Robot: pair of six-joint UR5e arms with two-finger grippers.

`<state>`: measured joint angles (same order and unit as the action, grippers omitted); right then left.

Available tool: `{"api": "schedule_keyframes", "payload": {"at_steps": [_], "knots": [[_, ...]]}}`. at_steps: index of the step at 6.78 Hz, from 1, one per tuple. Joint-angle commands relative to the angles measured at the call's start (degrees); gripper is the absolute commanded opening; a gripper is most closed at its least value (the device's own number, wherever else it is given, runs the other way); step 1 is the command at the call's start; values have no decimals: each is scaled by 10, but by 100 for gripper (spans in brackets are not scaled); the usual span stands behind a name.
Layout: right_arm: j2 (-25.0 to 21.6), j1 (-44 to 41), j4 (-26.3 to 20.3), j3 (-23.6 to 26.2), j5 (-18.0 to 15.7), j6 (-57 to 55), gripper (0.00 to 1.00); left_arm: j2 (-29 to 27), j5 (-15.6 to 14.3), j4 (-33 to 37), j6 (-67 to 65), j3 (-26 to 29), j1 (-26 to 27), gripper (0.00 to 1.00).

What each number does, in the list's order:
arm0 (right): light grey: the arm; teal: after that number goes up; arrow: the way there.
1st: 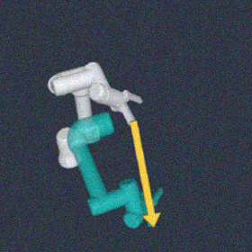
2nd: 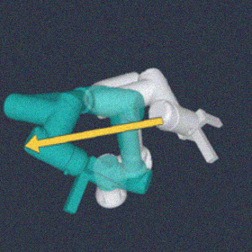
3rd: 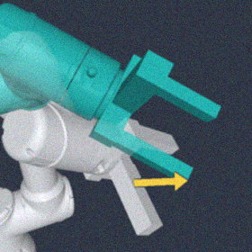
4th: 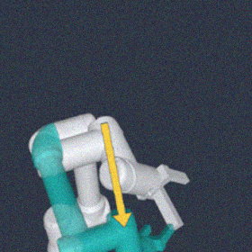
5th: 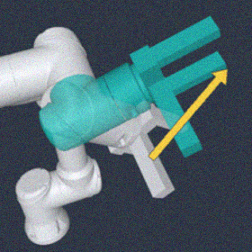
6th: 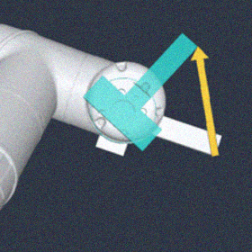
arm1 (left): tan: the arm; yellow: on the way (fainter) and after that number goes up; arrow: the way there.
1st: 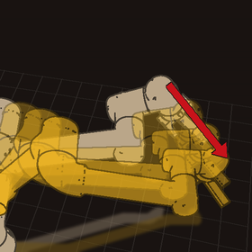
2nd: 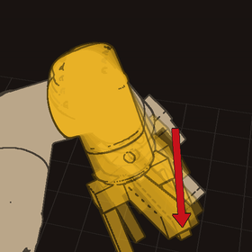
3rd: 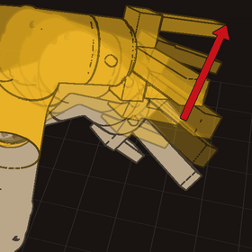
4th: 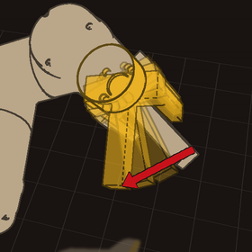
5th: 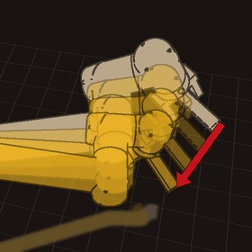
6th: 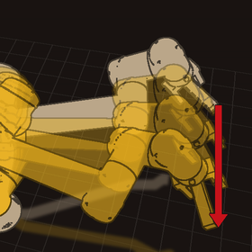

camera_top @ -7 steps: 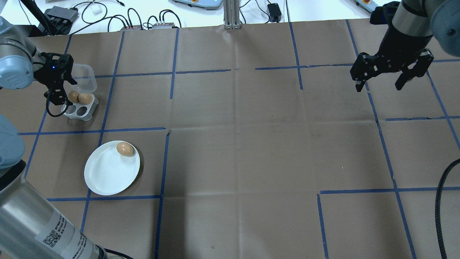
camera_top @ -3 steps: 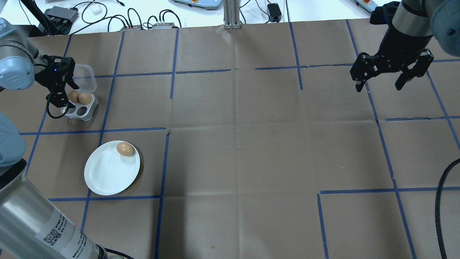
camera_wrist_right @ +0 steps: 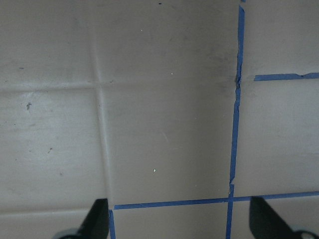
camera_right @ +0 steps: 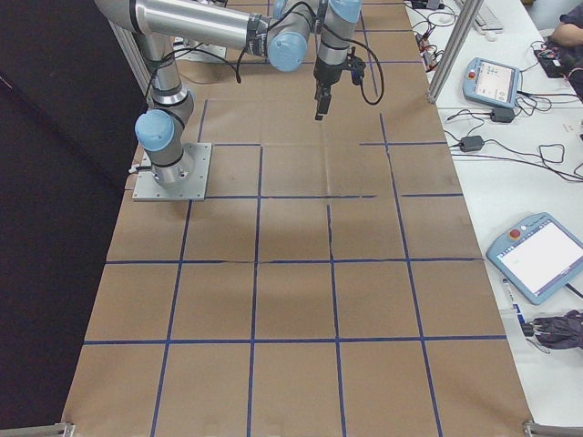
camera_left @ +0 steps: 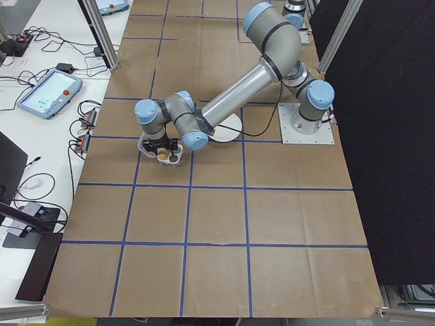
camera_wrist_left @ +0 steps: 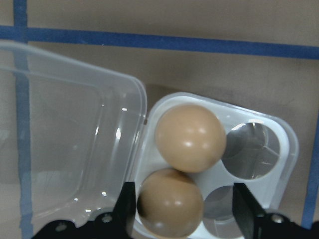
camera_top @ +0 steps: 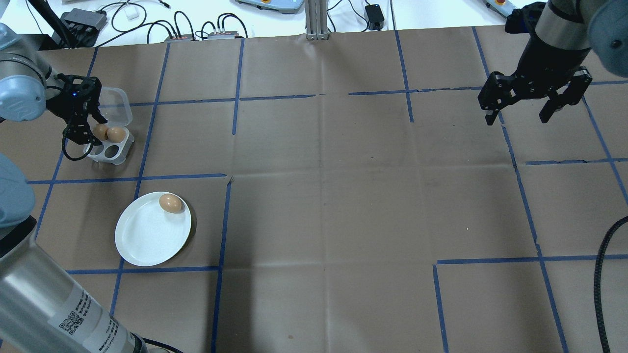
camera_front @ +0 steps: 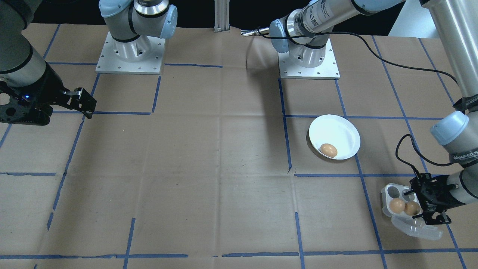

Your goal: Place egg on plate

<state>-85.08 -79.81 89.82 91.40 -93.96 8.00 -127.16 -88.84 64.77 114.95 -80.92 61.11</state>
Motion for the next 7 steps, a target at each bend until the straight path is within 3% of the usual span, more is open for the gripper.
{"api": "schedule_keyframes", "payload": {"at_steps": [1,5,6,7], "knots": [[0,0,0,0,0,0,100,0,-1,0,-1,2,0,78],[0,0,0,0,0,0,100,-7,-1,0,-1,3,-1,77],[0,0,0,0,0,0,100,-7,-1,0,0,3,-1,70],[0,0,0,0,0,0,100,-6,-4,1,1,3,-1,57]]}}
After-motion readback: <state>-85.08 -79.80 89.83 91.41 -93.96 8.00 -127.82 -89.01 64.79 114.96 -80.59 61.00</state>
